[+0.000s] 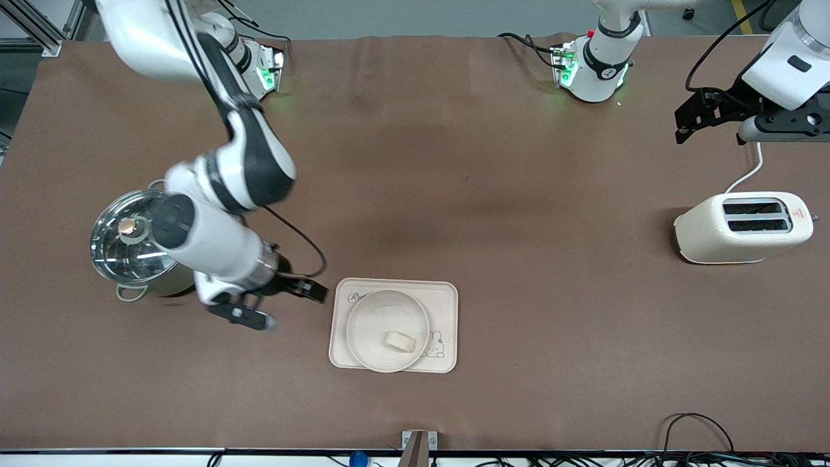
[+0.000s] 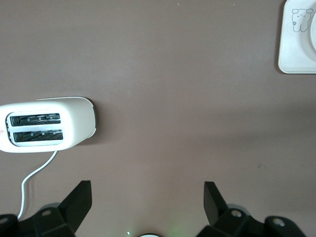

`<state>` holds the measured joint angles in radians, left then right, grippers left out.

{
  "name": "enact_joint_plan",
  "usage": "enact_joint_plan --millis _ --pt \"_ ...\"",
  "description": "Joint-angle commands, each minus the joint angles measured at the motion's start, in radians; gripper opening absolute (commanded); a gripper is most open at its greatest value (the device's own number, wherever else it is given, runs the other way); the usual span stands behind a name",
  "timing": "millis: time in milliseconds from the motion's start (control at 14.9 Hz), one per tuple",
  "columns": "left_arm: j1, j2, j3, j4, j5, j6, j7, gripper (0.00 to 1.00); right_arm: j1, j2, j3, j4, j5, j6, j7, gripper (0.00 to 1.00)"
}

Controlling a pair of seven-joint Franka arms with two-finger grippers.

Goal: Place bun in plate and plate on tray

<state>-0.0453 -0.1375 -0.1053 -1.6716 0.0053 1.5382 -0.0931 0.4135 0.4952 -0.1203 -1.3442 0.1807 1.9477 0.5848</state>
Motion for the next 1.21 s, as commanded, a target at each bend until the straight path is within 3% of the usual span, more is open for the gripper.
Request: enact_joint_plan --millis 0,269,604,739,940,1142 --pt "-0.001 0.007 0.004 0.021 -0.013 -0.004 0.006 1.0 -0.024 -0.145 -0.042 -0.05 -0.081 -0.123 -0.026 1.0" --pt "-0.001 0.002 0.004 0.019 -0.013 -0.009 0.004 1.0 -0.175 -0.288 -0.045 -0.05 -0.084 -0.37 -0.23 1.0" --pt "0.001 -0.005 0.002 0.023 -0.011 -0.024 0.024 1.0 -0.352 -0.446 -0.025 -0.058 -0.161 -0.489 -0.42 1.0" --pt "0.001 -0.004 0.006 0.044 -0.005 -0.024 0.041 1.0 -0.4 -0.469 -0.012 -0.058 -0.174 -0.535 -0.471 1.0" --pt "0.002 0.001 0.01 0.07 -0.004 -0.036 0.044 1.0 -0.469 -0.466 0.077 -0.059 -0.23 -0.532 -0.533 1.0" --pt "0.001 0.007 0.01 0.081 -0.004 -0.055 0.036 1.0 -0.464 -0.463 0.088 -0.058 -0.231 -0.53 -0.533 1.0"
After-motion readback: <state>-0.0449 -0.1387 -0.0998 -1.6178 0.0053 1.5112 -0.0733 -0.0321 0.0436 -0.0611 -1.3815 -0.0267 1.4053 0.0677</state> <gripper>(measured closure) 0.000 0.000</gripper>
